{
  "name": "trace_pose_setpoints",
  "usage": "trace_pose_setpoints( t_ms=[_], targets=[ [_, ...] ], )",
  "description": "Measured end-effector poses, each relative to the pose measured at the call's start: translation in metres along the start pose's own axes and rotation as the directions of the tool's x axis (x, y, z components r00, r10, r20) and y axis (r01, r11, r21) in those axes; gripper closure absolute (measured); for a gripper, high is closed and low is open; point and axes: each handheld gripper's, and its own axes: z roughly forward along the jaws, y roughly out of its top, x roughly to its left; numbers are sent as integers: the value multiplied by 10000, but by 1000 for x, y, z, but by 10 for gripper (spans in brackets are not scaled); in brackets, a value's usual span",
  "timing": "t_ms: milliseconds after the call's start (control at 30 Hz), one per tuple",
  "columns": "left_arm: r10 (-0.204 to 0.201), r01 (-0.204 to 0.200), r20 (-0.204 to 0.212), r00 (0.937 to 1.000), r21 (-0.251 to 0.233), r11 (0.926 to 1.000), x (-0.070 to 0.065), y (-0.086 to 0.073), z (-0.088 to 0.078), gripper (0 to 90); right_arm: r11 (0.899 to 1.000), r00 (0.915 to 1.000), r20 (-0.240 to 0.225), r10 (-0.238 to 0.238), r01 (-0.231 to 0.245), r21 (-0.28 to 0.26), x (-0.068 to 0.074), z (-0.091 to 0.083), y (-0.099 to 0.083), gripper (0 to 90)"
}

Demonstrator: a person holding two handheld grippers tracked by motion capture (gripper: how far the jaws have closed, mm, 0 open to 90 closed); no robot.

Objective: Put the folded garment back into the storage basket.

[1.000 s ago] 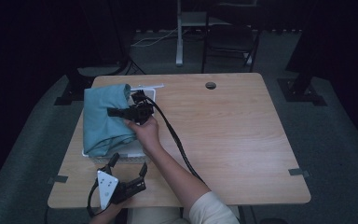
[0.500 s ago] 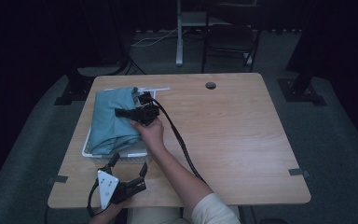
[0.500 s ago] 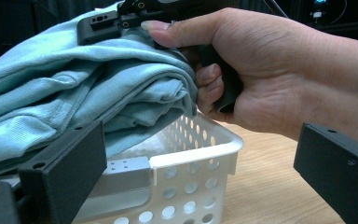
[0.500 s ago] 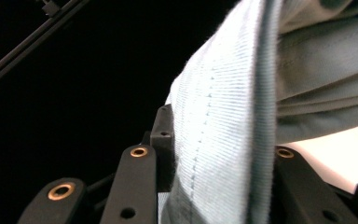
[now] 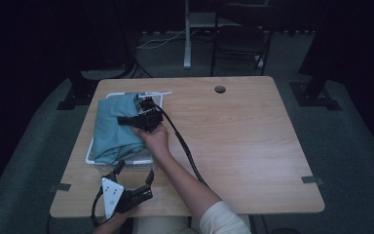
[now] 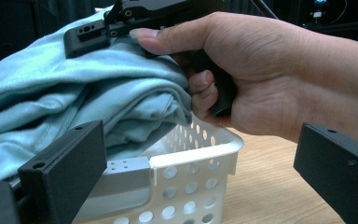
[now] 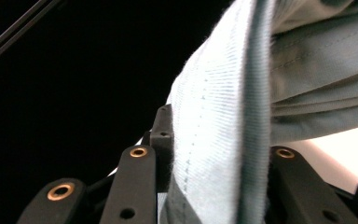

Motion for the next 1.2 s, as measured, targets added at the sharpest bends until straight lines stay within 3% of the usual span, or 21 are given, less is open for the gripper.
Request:
trace_pose_setpoints(
  t_ms=[167, 500, 700, 1000, 1200],
  targets=[
    [-4, 4, 1, 10000, -3, 10000, 0, 0, 0, 37, 9999, 9996, 291, 34, -38, 134, 0, -2, 0, 684],
    [27, -27, -11, 10000, 46, 10000, 0, 0, 0, 37, 9994, 9993, 310, 199, -209, 293, -4, -5, -3, 684],
    [28, -28, -11, 10000, 48, 10000, 0, 0, 0, 37, 9995, 9980, 628, 116, -135, 299, -3, -4, -3, 684],
    [38, -38, -17, 10000, 59, 10000, 0, 0, 1, 37, 9897, 9961, 835, -272, 151, 1425, 1, 7, -1, 668],
    [43, -43, -17, 10000, 58, 10000, 0, 0, 1, 37, 9687, 9901, 1153, -796, 495, 2432, 6, 17, 0, 566]
  ],
)
